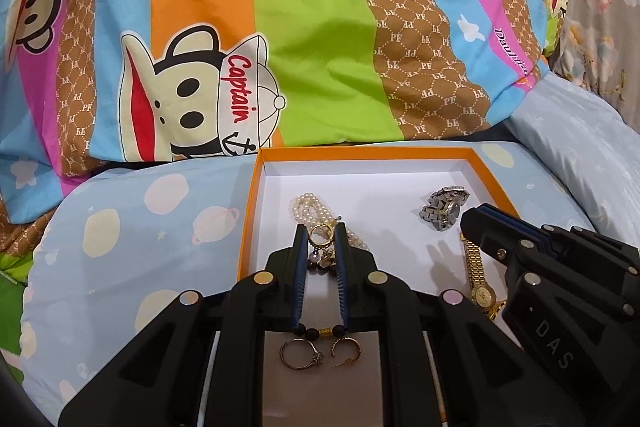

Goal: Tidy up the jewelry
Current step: 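Carry both dangle earrings into the orange box and open both tools, then withdraw both tools from the box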

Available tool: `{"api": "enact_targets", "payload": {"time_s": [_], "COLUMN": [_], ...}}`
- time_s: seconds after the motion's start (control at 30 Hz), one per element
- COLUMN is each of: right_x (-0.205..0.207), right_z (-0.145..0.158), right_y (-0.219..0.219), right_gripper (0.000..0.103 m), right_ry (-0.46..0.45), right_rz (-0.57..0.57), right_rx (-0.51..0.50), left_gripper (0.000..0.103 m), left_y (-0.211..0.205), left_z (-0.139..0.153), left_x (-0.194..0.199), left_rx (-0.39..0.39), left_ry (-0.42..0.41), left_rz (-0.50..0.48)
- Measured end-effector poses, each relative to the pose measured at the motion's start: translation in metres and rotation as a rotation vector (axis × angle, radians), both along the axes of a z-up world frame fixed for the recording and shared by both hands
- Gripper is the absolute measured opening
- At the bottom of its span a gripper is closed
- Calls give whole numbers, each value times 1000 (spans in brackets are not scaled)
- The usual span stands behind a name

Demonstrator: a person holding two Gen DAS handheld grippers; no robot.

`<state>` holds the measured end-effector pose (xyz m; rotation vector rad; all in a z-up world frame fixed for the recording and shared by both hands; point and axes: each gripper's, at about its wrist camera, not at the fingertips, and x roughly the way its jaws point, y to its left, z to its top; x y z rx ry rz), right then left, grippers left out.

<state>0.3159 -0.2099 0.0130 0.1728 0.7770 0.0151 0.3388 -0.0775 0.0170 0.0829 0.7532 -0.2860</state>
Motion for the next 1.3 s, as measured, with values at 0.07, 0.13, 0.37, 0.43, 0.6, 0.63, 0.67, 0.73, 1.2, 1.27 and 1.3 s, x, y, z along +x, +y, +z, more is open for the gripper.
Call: {"api": "enact_targets", "payload": {"time_s": [0.07, 0.13, 0.37, 0.43, 0.6, 0.63, 0.67, 0.73, 1.2, 1.27, 1.3], "right_x": [0, 0, 1, 1, 1, 1, 2, 1, -10, -16, -20], "right_z": [-1, -1, -4, -4, -5, -5, -6, -7, 9, 12, 13], "right_y": [0, 1, 1, 1, 0, 0, 0, 0, -6, -5, -5], "right_gripper": [5, 5, 5, 5, 5, 5, 6, 8, 22, 22, 22], "right_ry": [1, 1, 3, 3, 4, 6, 7, -2, -47, -49, -49], "right_rz": [0, -1, -2, -3, -1, 1, 4, 2, -34, -34, -34], "right_rx": [-4, -8, -15, -16, -15, -12, -10, -11, -20, -22, -23], "left_gripper": [13, 13, 13, 13, 13, 13, 13, 16, 38, 38, 38], "left_y": [1, 1, 1, 1, 0, 0, 1, 1, 23, 29, 31], "left_z": [-1, -2, -3, -4, -6, -6, -7, -6, 11, 13, 14], "left_x": [0, 1, 3, 4, 4, 4, 4, 3, -1, -4, -6], "left_rx": [2, 3, 6, 5, 5, 4, 3, -2, -54, -60, -61], "left_ry": [2, 3, 7, 10, 12, 13, 11, -1, -36, -34, -34], "left_rz": [2, 2, 5, 4, 1, 0, -1, 2, 75, 85, 89]}}
